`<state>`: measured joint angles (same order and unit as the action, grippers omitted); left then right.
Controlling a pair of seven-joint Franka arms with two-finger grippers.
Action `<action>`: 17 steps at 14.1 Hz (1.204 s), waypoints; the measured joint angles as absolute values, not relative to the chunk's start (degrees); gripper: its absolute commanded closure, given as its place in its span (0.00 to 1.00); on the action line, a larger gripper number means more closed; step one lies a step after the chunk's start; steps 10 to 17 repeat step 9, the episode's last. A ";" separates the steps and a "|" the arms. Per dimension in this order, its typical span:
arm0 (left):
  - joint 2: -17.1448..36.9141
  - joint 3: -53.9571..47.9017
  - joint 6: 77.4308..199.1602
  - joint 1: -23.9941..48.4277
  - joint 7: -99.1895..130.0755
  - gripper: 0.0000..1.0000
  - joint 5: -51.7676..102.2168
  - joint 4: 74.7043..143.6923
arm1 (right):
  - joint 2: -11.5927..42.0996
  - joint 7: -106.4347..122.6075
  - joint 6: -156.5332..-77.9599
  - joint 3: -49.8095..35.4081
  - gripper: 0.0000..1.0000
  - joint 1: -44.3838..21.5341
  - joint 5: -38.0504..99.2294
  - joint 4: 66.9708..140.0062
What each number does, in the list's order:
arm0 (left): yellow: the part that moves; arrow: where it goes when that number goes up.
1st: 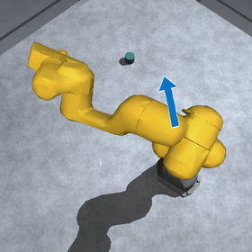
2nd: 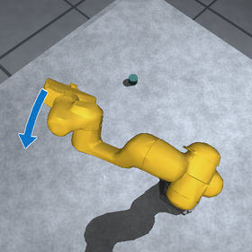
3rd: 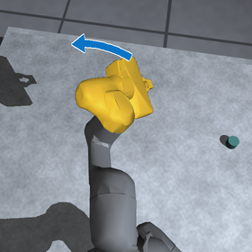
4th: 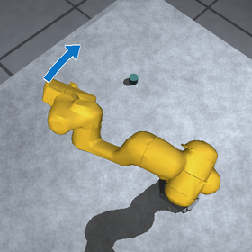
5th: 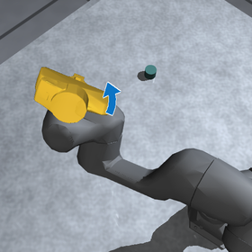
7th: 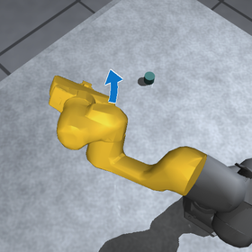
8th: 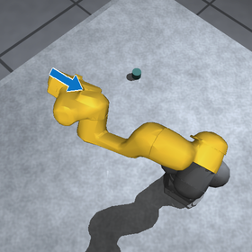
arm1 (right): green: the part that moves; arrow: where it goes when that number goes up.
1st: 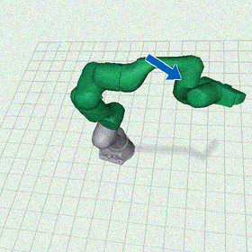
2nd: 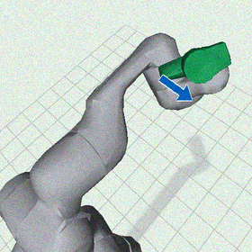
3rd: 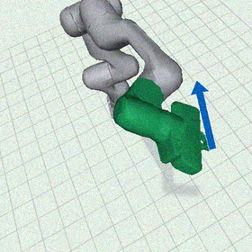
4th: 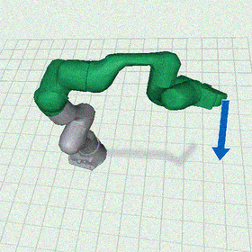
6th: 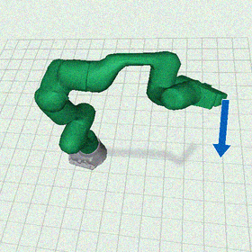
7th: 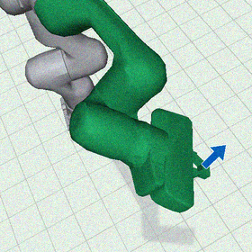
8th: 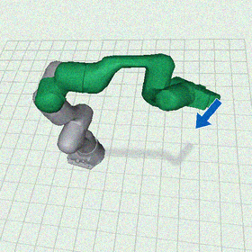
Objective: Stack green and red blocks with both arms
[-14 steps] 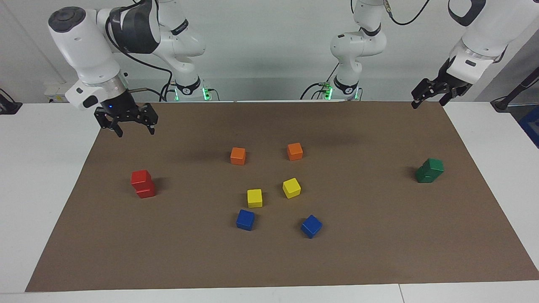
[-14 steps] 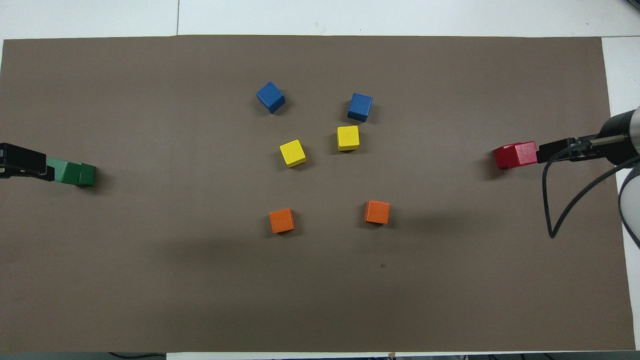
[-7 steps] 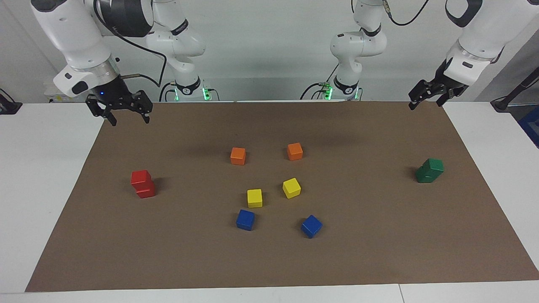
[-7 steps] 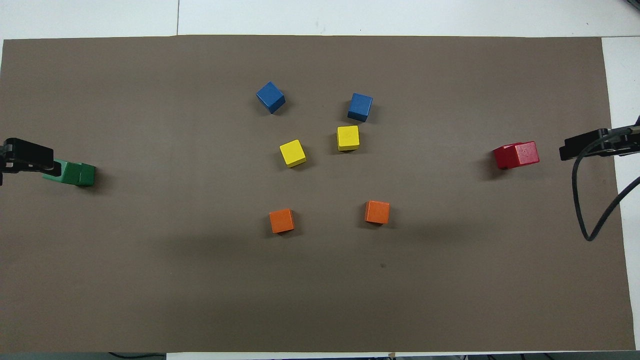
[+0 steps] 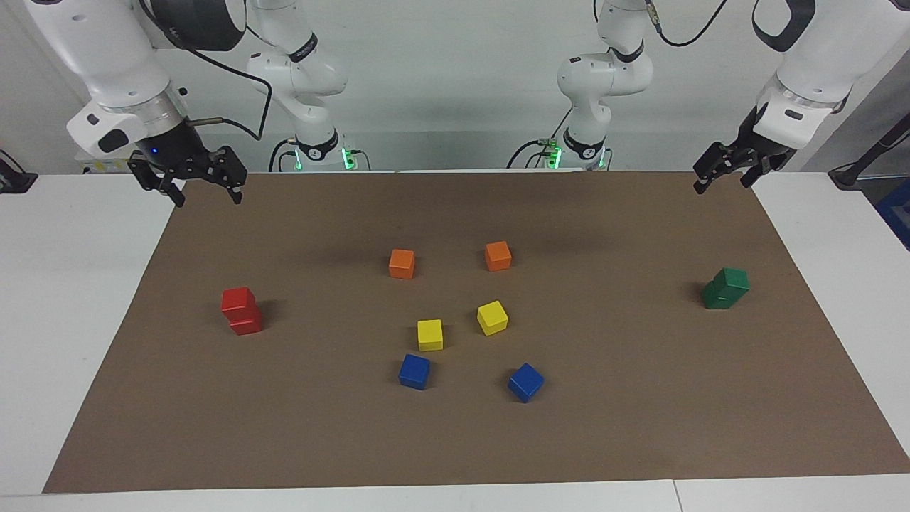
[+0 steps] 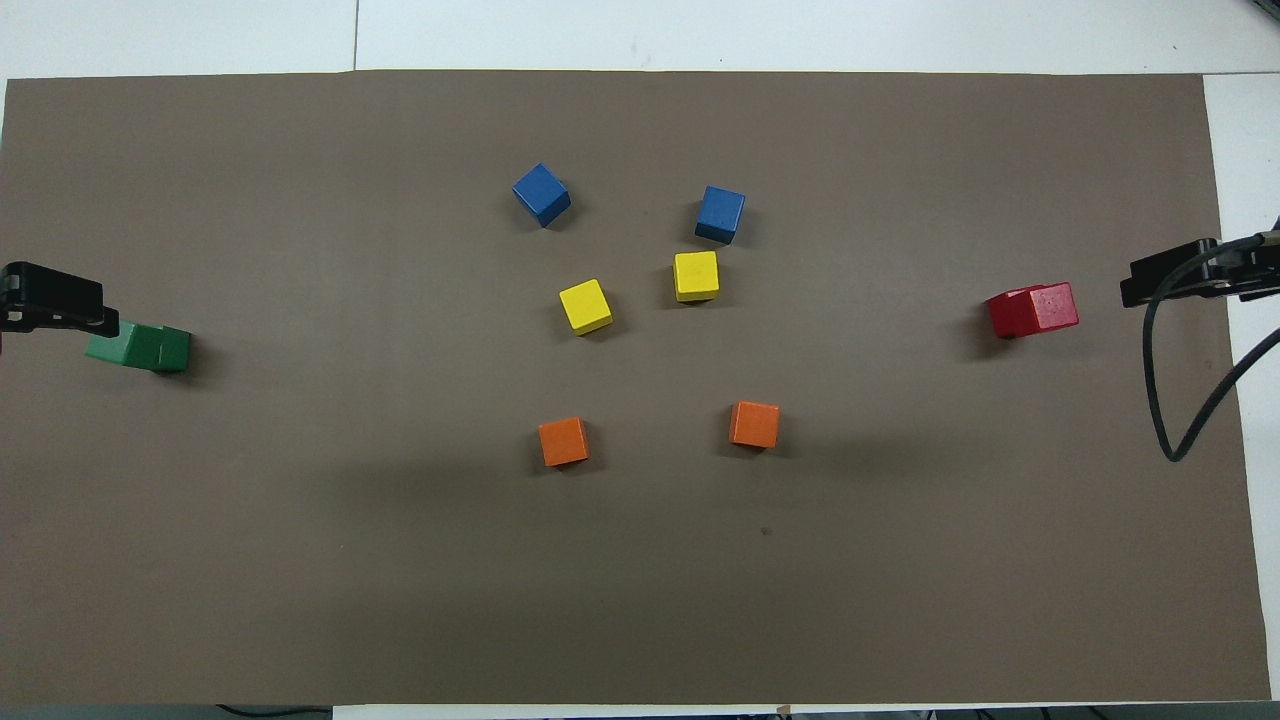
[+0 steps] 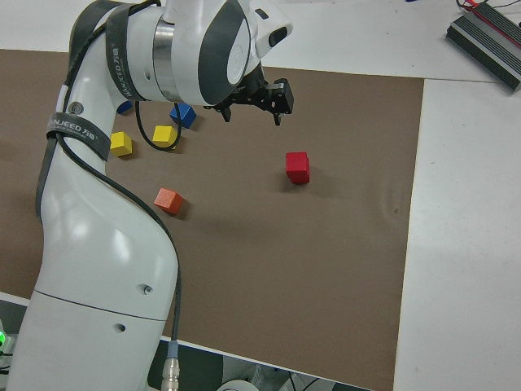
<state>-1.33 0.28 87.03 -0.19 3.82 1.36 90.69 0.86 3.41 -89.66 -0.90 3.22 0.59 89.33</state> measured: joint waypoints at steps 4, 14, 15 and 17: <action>-1.33 0.18 87.05 -0.18 3.82 0.00 1.36 90.63 | 0.87 2.85 -89.40 -0.94 0.00 3.20 0.59 89.33; -1.33 0.15 87.05 -0.18 3.82 0.00 1.36 90.62 | 0.87 2.83 -89.01 -0.95 0.00 3.19 0.59 89.33; -1.33 0.15 87.05 -0.18 3.82 0.00 1.36 90.62 | 0.87 2.83 -89.01 -0.95 0.00 3.19 0.59 89.33; -1.33 0.15 87.05 -0.18 3.82 0.00 1.36 90.62 | 0.87 2.83 -89.01 -0.95 0.00 3.19 0.59 89.33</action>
